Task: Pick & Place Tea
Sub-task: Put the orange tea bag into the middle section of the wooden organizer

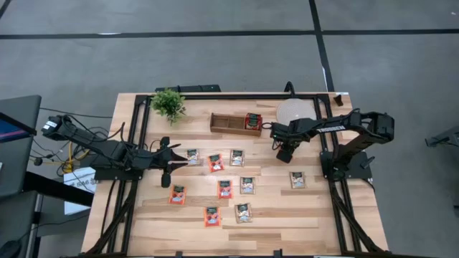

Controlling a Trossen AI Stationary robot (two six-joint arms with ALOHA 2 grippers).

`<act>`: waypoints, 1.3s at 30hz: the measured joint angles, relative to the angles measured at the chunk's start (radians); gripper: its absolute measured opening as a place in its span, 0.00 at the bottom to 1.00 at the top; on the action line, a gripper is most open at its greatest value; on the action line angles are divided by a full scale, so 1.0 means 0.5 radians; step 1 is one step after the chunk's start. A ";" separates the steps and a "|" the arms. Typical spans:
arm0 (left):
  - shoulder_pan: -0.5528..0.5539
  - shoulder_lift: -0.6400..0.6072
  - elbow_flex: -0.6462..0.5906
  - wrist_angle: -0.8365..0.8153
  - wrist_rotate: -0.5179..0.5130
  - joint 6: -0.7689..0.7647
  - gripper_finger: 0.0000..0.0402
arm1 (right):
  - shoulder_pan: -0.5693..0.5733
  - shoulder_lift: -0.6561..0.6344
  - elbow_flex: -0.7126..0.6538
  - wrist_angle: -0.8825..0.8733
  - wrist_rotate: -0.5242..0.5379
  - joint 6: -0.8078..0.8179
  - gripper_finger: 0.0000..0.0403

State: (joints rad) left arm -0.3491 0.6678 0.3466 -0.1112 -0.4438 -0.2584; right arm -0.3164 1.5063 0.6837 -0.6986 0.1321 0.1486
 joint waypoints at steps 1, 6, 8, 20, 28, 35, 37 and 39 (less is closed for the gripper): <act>0.000 0.000 0.000 0.000 0.000 0.000 0.17 | 0.000 -0.003 -0.001 0.001 -0.003 0.000 0.22; 0.000 0.000 0.000 0.000 0.000 0.000 0.17 | 0.005 -0.011 0.024 -0.026 -0.015 0.000 0.07; 0.000 0.000 0.000 0.000 0.000 -0.001 0.17 | 0.004 -0.011 0.058 -0.056 -0.014 -0.001 0.02; 0.000 0.000 0.000 0.000 -0.001 -0.059 0.17 | 0.116 -0.012 0.251 -0.255 -0.003 0.033 0.00; 0.000 0.000 0.000 0.001 -0.001 -0.152 0.17 | 0.383 -0.013 0.478 -0.482 0.012 0.156 0.00; 0.000 0.000 0.000 0.002 -0.001 -0.272 0.17 | 0.651 -0.015 0.751 -0.586 0.149 0.227 0.00; 0.000 0.000 0.000 0.002 -0.001 -0.279 0.17 | 0.709 -0.015 0.835 -0.592 0.212 0.222 0.00; 0.000 0.000 0.000 0.002 -0.001 -0.279 0.17 | 0.752 -0.015 0.925 -0.591 0.276 0.169 0.00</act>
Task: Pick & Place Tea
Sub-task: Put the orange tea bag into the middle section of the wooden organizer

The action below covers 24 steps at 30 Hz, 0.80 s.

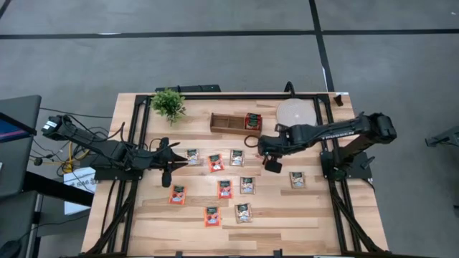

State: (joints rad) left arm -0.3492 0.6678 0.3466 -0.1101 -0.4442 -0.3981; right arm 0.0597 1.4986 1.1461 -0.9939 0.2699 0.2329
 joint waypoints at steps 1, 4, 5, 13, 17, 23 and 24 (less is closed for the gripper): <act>0.000 0.000 0.000 0.000 -0.001 0.000 0.17 | 0.008 0.000 0.042 0.002 0.037 -0.038 0.00; 0.000 0.000 0.000 0.001 -0.001 0.000 0.17 | -0.002 0.001 0.165 0.006 0.137 -0.165 0.00; 0.000 0.000 0.000 0.000 -0.001 0.000 0.17 | -0.019 0.008 0.211 0.006 0.161 -0.205 0.00; 0.000 0.001 0.000 0.001 -0.001 0.000 0.17 | -0.233 0.128 0.487 0.110 0.194 -0.653 0.00; 0.002 0.031 -0.001 0.015 0.000 0.005 0.17 | -0.342 0.300 0.640 0.191 0.195 -0.903 0.00; 0.005 0.134 -0.001 0.015 0.001 0.003 0.17 | -0.477 0.638 0.921 0.286 0.192 -1.241 0.00; 0.005 0.158 -0.001 0.017 0.005 0.000 0.17 | -0.499 0.691 0.964 0.290 0.192 -1.270 0.00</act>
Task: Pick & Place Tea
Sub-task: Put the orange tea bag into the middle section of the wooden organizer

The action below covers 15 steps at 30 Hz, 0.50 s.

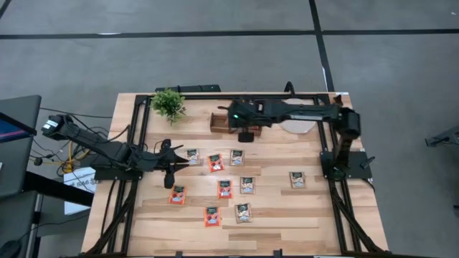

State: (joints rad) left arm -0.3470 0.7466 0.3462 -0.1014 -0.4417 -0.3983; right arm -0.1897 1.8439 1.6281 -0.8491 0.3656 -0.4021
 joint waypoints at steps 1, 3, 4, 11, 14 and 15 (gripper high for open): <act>0.000 0.024 0.000 0.000 0.000 -0.012 0.17 | -0.023 0.054 0.042 -0.006 0.000 -0.024 0.00; 0.000 0.069 0.000 -0.001 0.001 -0.028 0.17 | -0.070 0.151 0.120 -0.021 -0.001 -0.035 0.00; 0.000 0.091 0.000 -0.001 0.001 -0.030 0.17 | -0.093 0.194 0.157 -0.032 -0.001 -0.036 0.00; 0.000 0.241 0.000 0.000 0.002 -0.032 0.17 | -0.198 0.368 0.228 -0.071 -0.005 -0.097 0.00; 0.000 0.284 0.000 0.009 0.000 -0.034 0.17 | -0.225 0.385 0.228 -0.098 -0.016 -0.102 0.00; 0.000 0.295 0.000 0.011 -0.001 -0.034 0.17 | -0.231 0.385 0.228 -0.096 -0.016 -0.104 0.00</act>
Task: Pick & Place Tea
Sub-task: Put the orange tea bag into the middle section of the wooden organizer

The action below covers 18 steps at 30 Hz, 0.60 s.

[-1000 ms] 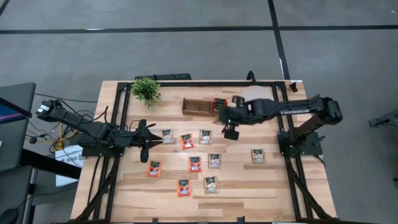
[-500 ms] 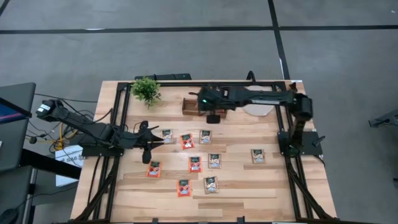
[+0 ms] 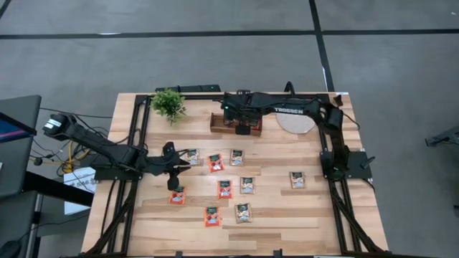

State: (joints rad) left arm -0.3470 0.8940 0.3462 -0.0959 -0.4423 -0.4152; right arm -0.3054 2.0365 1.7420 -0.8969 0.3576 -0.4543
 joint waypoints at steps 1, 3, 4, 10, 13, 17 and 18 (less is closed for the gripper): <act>0.000 0.009 0.000 0.002 0.000 0.001 0.17 | -0.006 -0.001 0.000 0.005 0.000 -0.004 0.00; 0.000 0.024 0.000 0.018 -0.001 0.001 0.17 | -0.010 -0.001 0.000 0.006 0.001 -0.029 0.00; 0.000 0.029 0.000 0.022 -0.002 0.001 0.17 | -0.013 -0.001 0.000 0.005 0.002 -0.039 0.00; 0.000 0.043 0.000 0.077 -0.007 0.007 0.17 | -0.034 -0.002 0.000 -0.043 -0.047 -0.056 0.00; 0.000 0.043 0.000 0.092 -0.007 0.009 0.17 | -0.034 -0.002 0.000 -0.043 -0.053 -0.067 0.00; 0.000 0.043 0.000 0.092 -0.007 0.011 0.17 | -0.034 -0.002 0.000 -0.047 -0.082 -0.078 0.00; 0.000 0.043 0.000 0.093 -0.007 0.011 0.17 | -0.035 -0.002 0.000 -0.048 -0.108 -0.084 0.00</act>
State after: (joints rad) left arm -0.3469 0.9156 0.3462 -0.0494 -0.4458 -0.4095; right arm -0.3229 2.0357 1.7420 -0.9207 0.3038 -0.4961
